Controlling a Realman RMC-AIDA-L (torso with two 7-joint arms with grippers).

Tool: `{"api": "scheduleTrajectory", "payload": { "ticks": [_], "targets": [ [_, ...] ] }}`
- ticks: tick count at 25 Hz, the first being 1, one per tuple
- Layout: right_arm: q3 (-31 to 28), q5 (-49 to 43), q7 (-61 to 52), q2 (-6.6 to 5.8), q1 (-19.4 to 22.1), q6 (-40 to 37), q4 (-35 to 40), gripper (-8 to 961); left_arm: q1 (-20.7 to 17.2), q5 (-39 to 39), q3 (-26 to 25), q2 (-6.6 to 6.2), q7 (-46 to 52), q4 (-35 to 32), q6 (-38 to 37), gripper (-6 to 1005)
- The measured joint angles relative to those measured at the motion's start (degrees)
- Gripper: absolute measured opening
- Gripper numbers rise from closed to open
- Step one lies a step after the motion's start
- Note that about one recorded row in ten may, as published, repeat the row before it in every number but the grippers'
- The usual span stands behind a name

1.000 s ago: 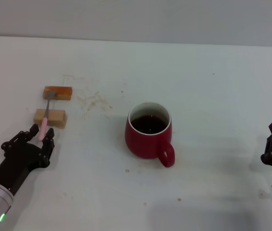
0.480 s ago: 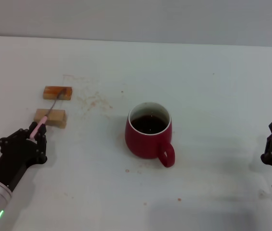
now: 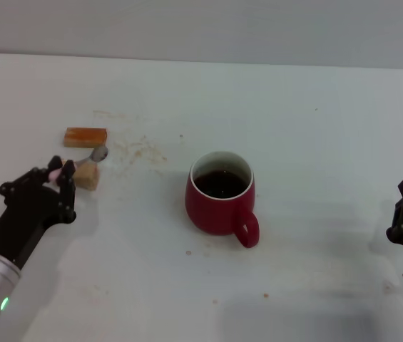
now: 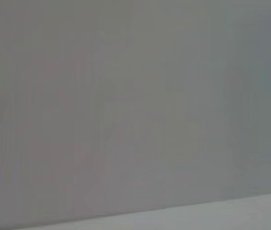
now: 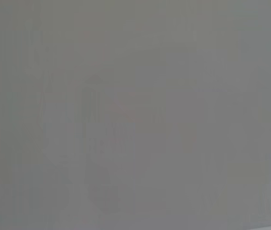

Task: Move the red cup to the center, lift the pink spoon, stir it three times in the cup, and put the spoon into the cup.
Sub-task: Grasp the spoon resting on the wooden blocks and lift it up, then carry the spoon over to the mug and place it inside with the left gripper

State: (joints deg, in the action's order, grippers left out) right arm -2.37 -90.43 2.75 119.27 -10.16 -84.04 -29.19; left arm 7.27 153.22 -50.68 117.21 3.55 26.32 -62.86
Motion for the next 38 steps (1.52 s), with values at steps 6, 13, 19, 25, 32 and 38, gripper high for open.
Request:
{"api": "scheduleTrajectory", "payload": {
  "ticks": [6,13,19,25,32,38],
  "targets": [
    [0.0,0.0,-0.1,0.00,0.2,0.0,0.0,1,0.1,1.6,-0.1,-2.27,0.0,5.6,2.1,145],
    [0.0,0.0,0.0,0.00,0.2,0.1,0.0,1,0.8,4.4,-1.2,-4.15,0.6,11.2,2.8,144],
    [0.0,0.0,0.0,0.00,0.4,-0.1,0.0,1,-2.0,7.1,-1.2,-9.52,0.7,26.9,13.3,144],
    [-0.2,0.4,-0.1,0.00,0.4,-0.3,0.5,1,-5.3,11.4,-2.0,-15.78,8.4,41.2,24.3,144],
    [-1.7,0.7,-0.2,0.00,1.1,-0.8,1.6,1,-5.5,12.4,0.1,-24.59,18.8,51.6,28.0,145],
    [-5.3,1.2,-0.2,-0.06,2.6,-1.0,2.8,1,-5.6,12.4,2.5,-27.58,15.8,59.9,34.1,145]
  ]
}}
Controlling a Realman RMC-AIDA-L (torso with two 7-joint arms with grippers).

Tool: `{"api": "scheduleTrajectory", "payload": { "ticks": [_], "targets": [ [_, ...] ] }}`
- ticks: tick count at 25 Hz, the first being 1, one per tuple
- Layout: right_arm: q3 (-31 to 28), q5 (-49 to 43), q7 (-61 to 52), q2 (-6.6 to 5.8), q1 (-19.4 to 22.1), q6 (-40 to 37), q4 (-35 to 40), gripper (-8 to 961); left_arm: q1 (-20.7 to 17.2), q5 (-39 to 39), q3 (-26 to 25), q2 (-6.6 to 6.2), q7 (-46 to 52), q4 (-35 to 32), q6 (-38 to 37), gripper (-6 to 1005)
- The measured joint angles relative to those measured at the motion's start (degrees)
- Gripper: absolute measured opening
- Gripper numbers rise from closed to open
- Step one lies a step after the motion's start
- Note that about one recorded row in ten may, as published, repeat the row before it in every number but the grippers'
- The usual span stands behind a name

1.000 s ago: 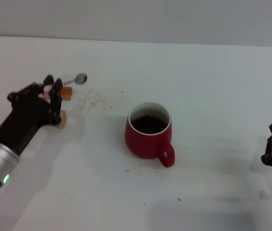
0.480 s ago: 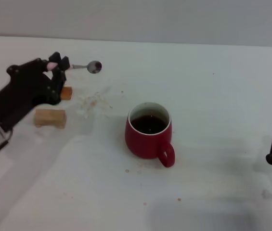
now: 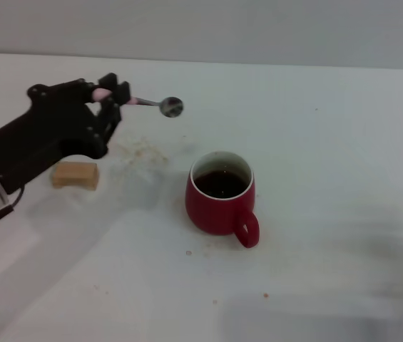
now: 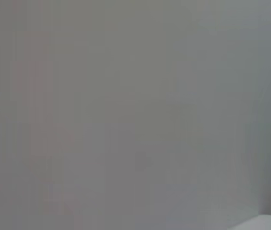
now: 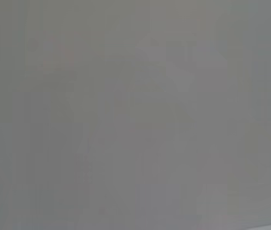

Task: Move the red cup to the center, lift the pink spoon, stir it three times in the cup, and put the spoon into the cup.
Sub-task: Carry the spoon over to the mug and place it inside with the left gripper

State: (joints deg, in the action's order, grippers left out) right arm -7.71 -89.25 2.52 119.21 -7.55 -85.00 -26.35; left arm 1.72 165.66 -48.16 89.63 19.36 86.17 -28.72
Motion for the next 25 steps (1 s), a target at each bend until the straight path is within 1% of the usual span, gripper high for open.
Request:
{"api": "scheduleTrajectory", "payload": {
  "ticks": [2,5,8,13,15,25],
  "targets": [
    [-1.0,0.2,0.0,-0.01,0.6,-0.3,0.6,1,0.0,0.0,0.4,-0.24,-0.7,1.4,1.3,145],
    [-2.4,0.3,0.0,-0.03,1.4,-0.6,1.3,1,0.1,0.0,1.1,-0.17,-1.2,2.3,2.3,145],
    [-3.1,0.4,0.0,-0.03,1.8,-0.6,1.7,1,0.2,0.0,1.9,0.53,-2.7,3.0,3.6,145],
    [-3.5,0.4,-0.1,0.01,2.0,-0.6,1.8,1,-0.4,0.0,3.1,1.41,-7.6,7.5,10.2,144],
    [-3.5,0.4,-0.1,0.03,1.8,-0.6,1.9,1,-0.8,0.0,3.1,1.83,-8.6,8.6,11.8,144],
    [-3.5,0.4,-0.1,0.06,1.7,-0.5,2.0,0,-1.3,-0.1,4.0,2.58,-8.7,8.9,13.3,145]
  ]
}}
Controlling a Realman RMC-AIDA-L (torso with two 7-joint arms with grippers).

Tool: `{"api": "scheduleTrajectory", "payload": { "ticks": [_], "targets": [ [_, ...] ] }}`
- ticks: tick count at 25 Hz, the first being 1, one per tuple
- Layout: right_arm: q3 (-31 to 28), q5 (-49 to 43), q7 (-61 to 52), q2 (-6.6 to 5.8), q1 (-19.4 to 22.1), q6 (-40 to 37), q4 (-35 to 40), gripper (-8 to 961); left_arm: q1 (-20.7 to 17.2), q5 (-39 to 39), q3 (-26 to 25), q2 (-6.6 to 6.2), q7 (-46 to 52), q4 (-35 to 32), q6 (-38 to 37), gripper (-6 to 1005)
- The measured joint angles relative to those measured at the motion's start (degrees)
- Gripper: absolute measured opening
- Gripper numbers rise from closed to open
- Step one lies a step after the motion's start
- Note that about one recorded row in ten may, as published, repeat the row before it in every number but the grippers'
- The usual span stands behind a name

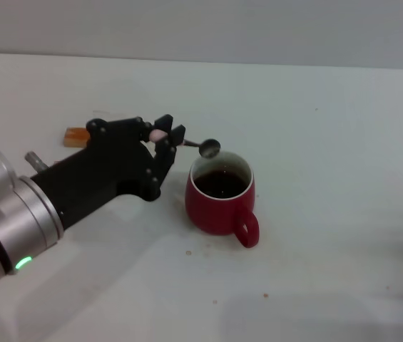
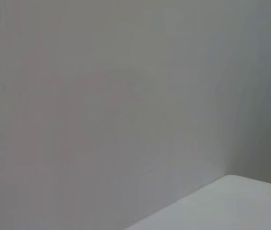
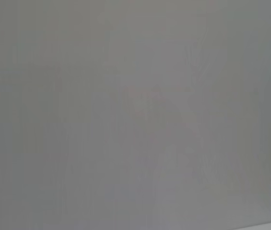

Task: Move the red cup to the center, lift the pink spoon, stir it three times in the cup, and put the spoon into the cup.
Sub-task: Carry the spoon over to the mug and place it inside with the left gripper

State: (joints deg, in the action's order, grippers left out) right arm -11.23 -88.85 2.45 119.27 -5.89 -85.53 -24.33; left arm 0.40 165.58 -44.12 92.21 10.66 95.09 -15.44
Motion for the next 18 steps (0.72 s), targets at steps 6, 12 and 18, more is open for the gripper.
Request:
{"api": "scheduleTrajectory", "payload": {
  "ticks": [6,12,18],
  "targets": [
    [0.3,0.0,0.0,0.00,0.2,0.0,0.1,0,-0.4,0.0,0.9,1.75,-1.3,-0.9,2.2,144],
    [0.5,0.0,0.0,0.00,0.4,0.0,0.2,1,-0.7,0.0,0.7,3.62,-2.4,-2.9,3.9,145],
    [0.6,0.0,0.0,-0.02,0.6,0.1,0.2,0,-0.2,-0.1,0.0,5.72,-2.6,-6.5,3.8,144]
  ]
}}
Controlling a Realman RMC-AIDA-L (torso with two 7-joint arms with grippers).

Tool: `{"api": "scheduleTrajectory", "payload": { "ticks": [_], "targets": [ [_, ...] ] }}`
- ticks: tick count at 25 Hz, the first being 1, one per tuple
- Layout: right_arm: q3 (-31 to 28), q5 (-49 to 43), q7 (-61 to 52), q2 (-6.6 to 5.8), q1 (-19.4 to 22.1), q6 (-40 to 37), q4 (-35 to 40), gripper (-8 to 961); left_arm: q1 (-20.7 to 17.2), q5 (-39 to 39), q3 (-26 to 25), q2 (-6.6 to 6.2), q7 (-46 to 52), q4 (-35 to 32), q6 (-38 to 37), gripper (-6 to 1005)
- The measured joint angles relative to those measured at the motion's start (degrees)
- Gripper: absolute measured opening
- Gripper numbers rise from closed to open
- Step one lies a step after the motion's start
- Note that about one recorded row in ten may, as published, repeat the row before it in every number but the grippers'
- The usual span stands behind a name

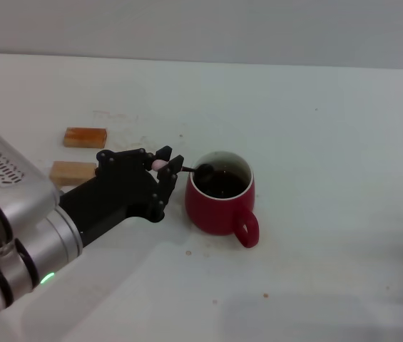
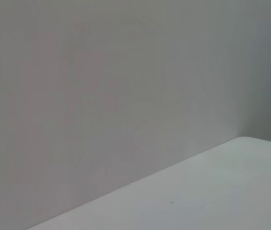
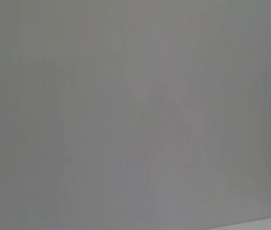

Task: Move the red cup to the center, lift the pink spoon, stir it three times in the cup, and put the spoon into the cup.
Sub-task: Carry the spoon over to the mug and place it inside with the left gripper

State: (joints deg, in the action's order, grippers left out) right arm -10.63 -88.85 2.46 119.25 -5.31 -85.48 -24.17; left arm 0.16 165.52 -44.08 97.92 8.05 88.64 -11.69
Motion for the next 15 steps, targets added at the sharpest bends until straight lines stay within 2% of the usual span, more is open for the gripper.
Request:
{"api": "scheduleTrajectory", "payload": {
  "ticks": [4,6,15],
  "targets": [
    [0.0,-0.2,0.0,-0.05,0.0,0.0,0.0,0,0.6,0.0,0.0,0.86,-0.5,-1.1,-0.3,144],
    [0.0,-0.3,0.0,-0.06,0.0,0.0,0.0,0,1.4,0.0,0.0,1.83,-1.5,-2.2,-0.1,144],
    [0.0,-0.4,0.0,-0.07,0.0,-0.1,0.2,1,3.8,0.0,1.6,3.49,-1.7,-3.8,-0.2,145]
  ]
}}
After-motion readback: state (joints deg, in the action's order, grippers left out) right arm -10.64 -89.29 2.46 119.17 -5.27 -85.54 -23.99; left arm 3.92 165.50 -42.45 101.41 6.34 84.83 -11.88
